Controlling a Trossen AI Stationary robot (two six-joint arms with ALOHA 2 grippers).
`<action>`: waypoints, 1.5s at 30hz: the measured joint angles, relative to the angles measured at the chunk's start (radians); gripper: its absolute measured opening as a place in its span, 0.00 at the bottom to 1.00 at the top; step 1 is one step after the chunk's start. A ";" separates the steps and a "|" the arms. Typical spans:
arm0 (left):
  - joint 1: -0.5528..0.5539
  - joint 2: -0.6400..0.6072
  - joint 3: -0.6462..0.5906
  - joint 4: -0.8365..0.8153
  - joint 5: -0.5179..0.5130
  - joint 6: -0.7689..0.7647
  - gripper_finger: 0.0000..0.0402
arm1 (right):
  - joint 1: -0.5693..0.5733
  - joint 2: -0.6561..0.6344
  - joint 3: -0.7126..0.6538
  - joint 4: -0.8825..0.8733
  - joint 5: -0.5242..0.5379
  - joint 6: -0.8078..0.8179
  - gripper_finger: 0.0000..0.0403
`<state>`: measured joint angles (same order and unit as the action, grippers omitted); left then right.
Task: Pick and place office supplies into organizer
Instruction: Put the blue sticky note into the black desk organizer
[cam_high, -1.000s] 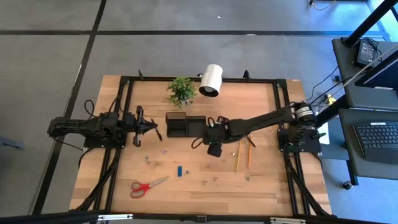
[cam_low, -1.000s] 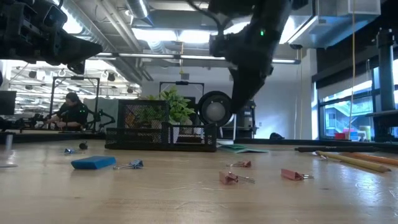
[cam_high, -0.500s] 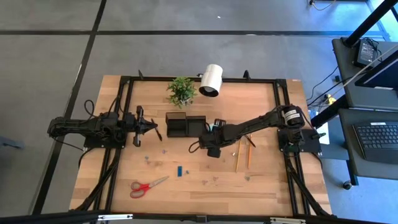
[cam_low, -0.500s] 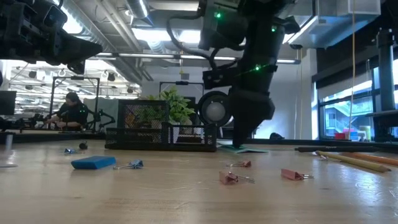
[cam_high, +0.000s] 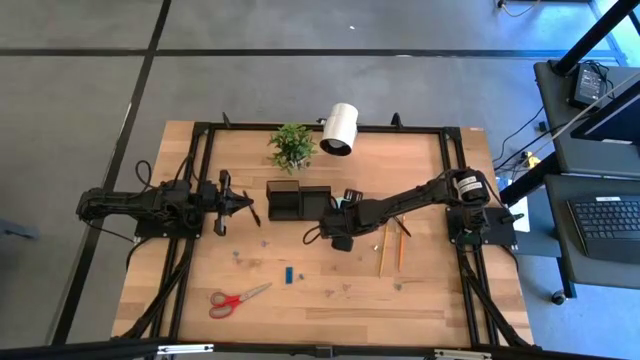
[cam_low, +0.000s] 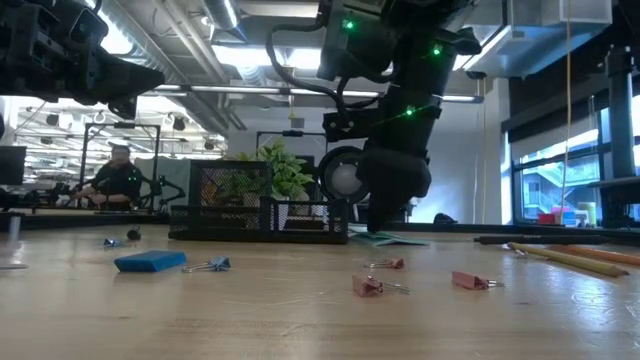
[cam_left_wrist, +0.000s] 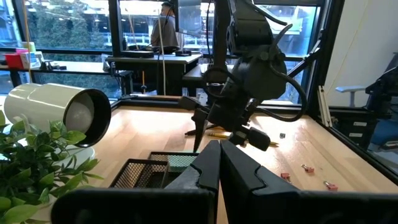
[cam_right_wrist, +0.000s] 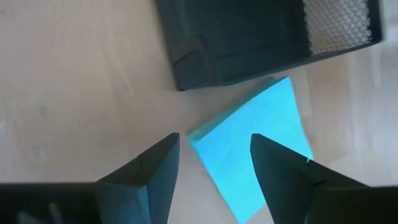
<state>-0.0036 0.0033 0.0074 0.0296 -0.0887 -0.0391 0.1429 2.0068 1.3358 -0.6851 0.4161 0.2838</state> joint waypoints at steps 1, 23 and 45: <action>0.000 0.000 0.000 0.000 0.000 0.000 0.01 | 0.000 0.000 0.000 0.000 -0.004 0.000 0.50; 0.000 0.000 0.000 0.000 0.000 0.000 0.01 | -0.015 0.019 -0.001 0.002 -0.012 -0.001 0.47; 0.000 0.000 0.000 0.000 0.001 0.000 0.01 | -0.027 0.052 0.003 0.016 -0.047 -0.001 0.32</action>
<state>-0.0040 0.0036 0.0074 0.0299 -0.0875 -0.0391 0.1158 2.0590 1.3384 -0.6689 0.3687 0.2832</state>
